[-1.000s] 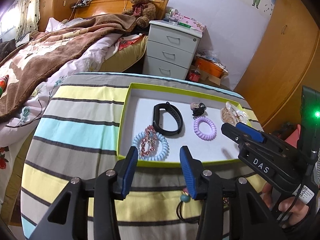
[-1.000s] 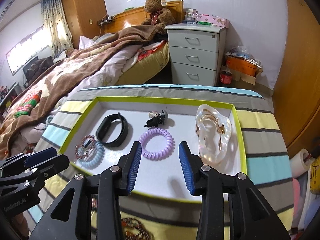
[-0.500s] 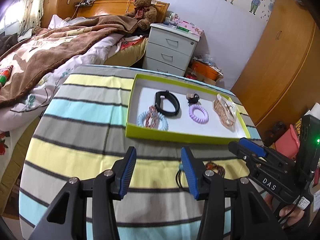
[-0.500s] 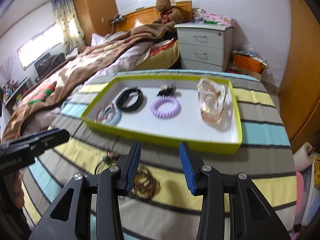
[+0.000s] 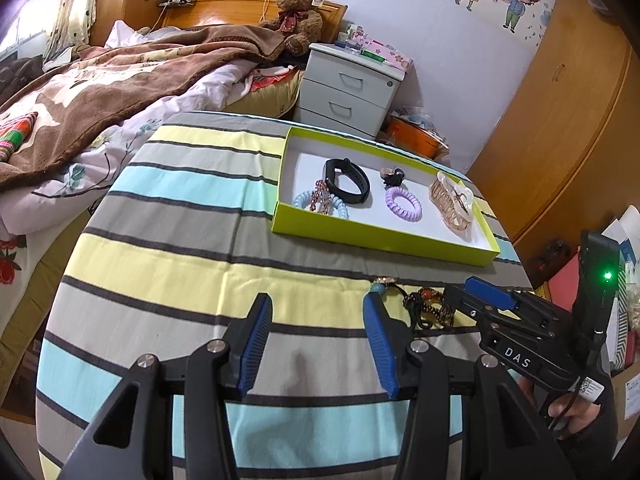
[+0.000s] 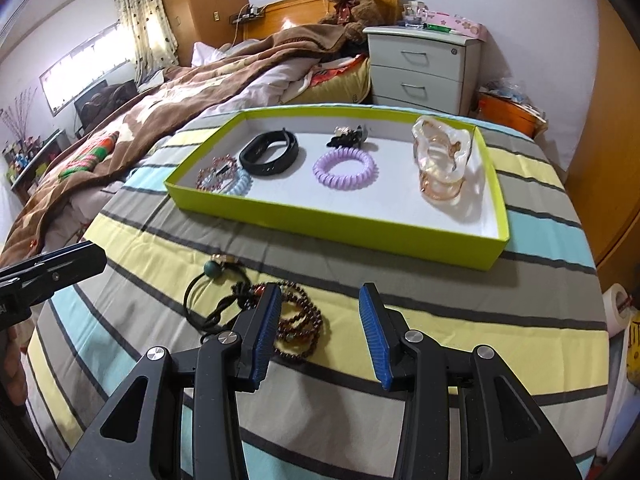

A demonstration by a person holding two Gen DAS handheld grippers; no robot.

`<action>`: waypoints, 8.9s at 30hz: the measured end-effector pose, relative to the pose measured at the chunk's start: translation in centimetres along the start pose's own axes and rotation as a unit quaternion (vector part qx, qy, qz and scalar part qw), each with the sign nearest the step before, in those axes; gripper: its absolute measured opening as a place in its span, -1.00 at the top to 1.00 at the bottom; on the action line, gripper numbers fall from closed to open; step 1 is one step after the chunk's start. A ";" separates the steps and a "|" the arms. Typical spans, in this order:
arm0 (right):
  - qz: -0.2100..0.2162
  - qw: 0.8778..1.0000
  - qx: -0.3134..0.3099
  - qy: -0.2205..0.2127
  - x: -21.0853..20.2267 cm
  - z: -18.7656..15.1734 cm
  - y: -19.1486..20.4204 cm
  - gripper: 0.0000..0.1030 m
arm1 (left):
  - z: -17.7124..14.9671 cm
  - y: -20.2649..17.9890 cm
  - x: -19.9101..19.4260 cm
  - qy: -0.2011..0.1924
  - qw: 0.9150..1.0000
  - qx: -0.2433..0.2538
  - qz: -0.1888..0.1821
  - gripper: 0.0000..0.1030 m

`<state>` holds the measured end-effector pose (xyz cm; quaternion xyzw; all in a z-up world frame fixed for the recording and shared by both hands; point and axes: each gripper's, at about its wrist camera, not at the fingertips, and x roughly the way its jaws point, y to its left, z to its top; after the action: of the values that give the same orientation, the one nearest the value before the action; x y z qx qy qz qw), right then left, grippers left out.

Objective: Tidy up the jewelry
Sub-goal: 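Grasp the brown beaded bracelet on the bedspread with the right tool, then grasp the black hair tie with teal bead with the left tool while the right tool holds the bracelet, then carry the hair tie and beaded bracelet into the green box, then open both tools to release the hair tie and bracelet in the box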

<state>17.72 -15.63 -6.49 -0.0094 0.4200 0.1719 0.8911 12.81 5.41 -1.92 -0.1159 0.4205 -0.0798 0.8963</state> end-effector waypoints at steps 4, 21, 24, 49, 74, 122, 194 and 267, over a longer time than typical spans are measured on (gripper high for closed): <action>0.000 1.000 -0.013 0.009 0.2 -0.3 0.5 0.19 | -0.6 0.0 -0.2 0.002 1.000 0.001 -0.009 0.03; -0.009 0.999 -0.044 0.025 0.8 -0.8 2.0 0.12 | -1.9 0.0 -1.3 0.005 1.000 -0.001 -0.022 -0.04; 0.000 0.998 -0.050 0.024 0.6 -1.0 2.3 0.31 | -2.0 -0.1 -1.4 0.007 1.000 0.001 -0.019 -0.04; 0.024 0.998 0.018 -0.047 -5.3 -3.4 -1.3 0.87 | -1.9 -2.5 1.5 0.031 0.999 0.031 -0.013 -0.04; 0.027 0.997 0.046 -0.064 -6.8 -4.3 -2.9 0.87 | -0.3 -6.7 6.6 0.054 0.992 0.114 0.026 -0.04; 0.026 0.996 0.046 -0.077 -7.6 -4.1 -2.2 0.87 | 0.5 -6.7 5.1 0.020 0.994 0.104 0.026 0.73; -0.025 0.999 0.033 -0.018 2.1 6.8 -6.1 0.87 | 10.1 -6.3 11.4 0.028 0.996 0.081 0.008 0.73; -0.052 0.994 0.058 -0.079 -2.5 4.3 -4.2 0.22 | 5.9 -7.6 6.2 -0.011 0.995 0.086 0.047 0.08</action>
<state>20.80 -19.67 -2.36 0.0343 0.3566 0.1003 0.9282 20.97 -2.52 -0.74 -0.0189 0.4073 -0.0722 0.9102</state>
